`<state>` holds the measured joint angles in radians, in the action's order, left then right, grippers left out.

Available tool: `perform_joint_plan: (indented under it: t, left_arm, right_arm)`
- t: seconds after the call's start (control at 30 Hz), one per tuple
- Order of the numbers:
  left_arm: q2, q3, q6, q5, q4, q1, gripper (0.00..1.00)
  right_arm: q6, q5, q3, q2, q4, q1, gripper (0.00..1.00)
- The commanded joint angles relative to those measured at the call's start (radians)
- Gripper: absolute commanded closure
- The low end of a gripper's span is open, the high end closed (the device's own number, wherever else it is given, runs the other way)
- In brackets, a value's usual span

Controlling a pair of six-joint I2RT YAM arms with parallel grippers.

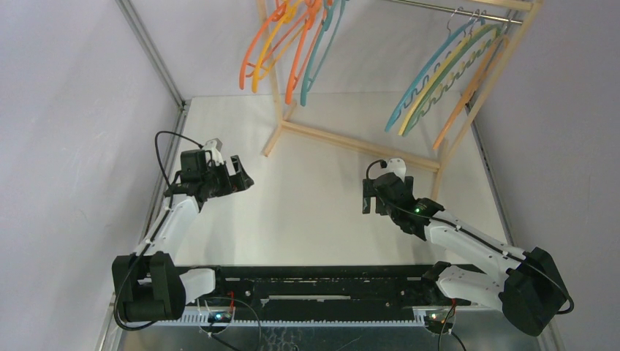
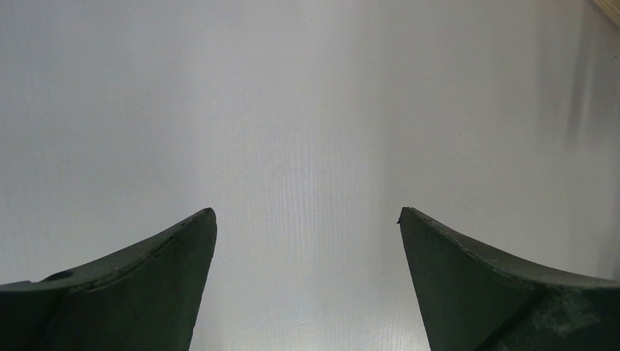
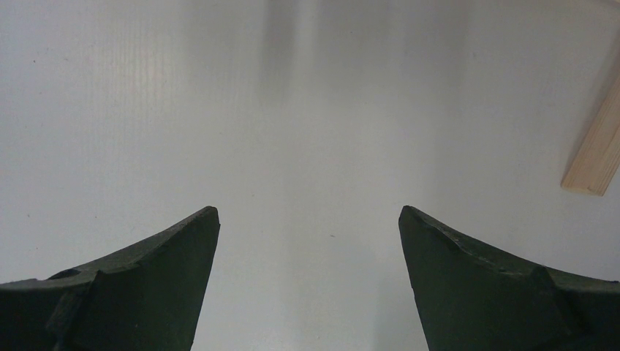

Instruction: Organize the hangers

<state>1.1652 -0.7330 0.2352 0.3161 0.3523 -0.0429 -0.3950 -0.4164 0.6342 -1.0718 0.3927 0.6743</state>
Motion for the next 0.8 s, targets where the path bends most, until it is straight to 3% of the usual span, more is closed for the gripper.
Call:
perform_joint_plan:
  t: [0.0,0.77]
  left_arm:
    - [-0.004,-0.024,-0.015,-0.012,-0.035,0.007,0.0]
    - [0.002,-0.017,-0.009,-0.021,-0.044,0.014,0.0]
  right_arm:
    - [0.023,0.004,0.019,0.01,-0.039,-0.004,0.0]
    - [0.038,0.048,0.019,0.001,-0.05,-0.013,0.0]
